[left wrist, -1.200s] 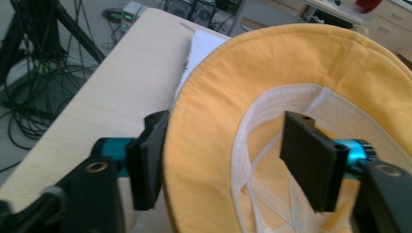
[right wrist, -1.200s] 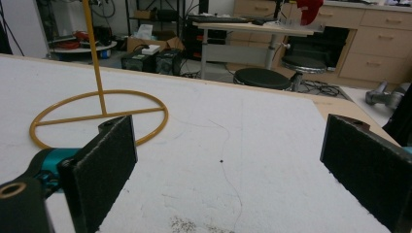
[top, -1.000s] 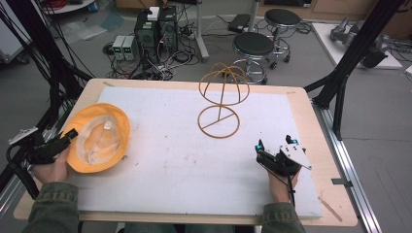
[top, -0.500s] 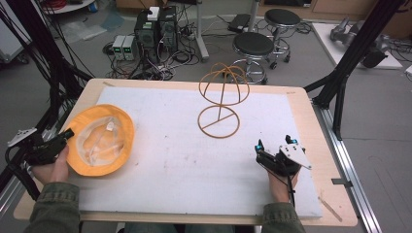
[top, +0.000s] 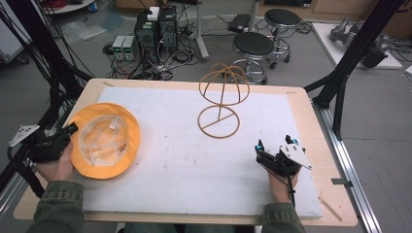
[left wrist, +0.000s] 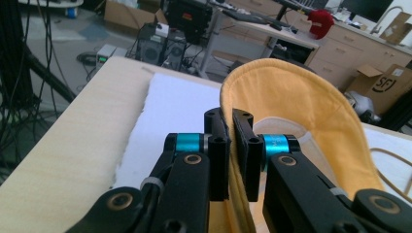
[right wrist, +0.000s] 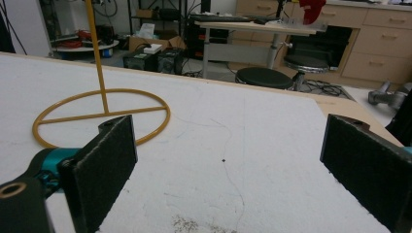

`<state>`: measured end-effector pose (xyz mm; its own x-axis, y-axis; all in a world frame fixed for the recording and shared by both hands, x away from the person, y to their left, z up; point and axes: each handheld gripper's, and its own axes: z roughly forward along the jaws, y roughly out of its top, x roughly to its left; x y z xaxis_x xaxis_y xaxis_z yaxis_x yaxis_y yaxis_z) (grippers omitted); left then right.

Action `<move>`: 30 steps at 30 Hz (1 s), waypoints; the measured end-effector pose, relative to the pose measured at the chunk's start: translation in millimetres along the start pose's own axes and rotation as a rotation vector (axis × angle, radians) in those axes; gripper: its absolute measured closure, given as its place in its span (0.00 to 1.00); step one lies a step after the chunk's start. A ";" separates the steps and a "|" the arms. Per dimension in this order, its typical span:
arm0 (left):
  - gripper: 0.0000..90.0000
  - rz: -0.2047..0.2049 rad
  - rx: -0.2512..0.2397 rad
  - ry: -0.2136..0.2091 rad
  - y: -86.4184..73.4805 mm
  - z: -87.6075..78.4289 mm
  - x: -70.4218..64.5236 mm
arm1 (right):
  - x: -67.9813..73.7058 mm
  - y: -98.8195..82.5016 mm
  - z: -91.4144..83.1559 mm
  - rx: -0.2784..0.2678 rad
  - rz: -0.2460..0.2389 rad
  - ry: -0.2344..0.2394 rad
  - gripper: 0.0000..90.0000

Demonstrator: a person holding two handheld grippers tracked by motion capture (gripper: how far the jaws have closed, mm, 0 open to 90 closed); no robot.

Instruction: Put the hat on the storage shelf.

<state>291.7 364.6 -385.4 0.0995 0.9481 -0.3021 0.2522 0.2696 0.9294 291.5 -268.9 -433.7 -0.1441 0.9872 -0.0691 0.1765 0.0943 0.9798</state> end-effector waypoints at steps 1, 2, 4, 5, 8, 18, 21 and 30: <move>0.95 0.000 0.000 0.000 0.0 0.0 0.0 | 0.0 0.0 0.0 0.000 0.000 0.000 0.06; 0.95 0.008 -0.008 -0.005 1.4 -0.3 -2.8 | 0.0 0.0 0.0 0.001 0.000 0.001 0.06; 0.95 0.024 -0.024 -0.014 4.2 -1.4 -8.3 | -0.1 0.0 0.0 0.001 -0.001 0.001 0.06; 0.95 0.037 -0.038 -0.017 6.0 -2.4 -12.0 | 0.1 0.0 0.0 0.001 0.002 0.001 0.06; 0.95 0.074 -0.063 -0.019 10.1 -4.6 -20.6 | 0.1 0.0 0.1 0.000 0.003 0.002 0.06; 0.95 0.181 -0.200 -0.045 24.1 -13.9 -43.5 | 0.1 -0.1 0.0 0.001 0.002 0.005 0.06; 0.95 0.188 -0.243 -0.055 28.0 -16.9 -46.2 | 0.2 -0.1 0.0 0.001 0.002 0.006 0.06; 0.95 0.219 -0.301 -0.071 47.0 -19.6 -58.8 | 0.5 -0.1 0.1 0.001 0.005 0.008 0.06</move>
<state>278.8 324.9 -319.8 0.1892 0.9774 -0.0939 -0.0754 0.1098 0.9911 291.5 -268.4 -433.8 -0.1514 0.9865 -0.0625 0.1780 0.0894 0.9800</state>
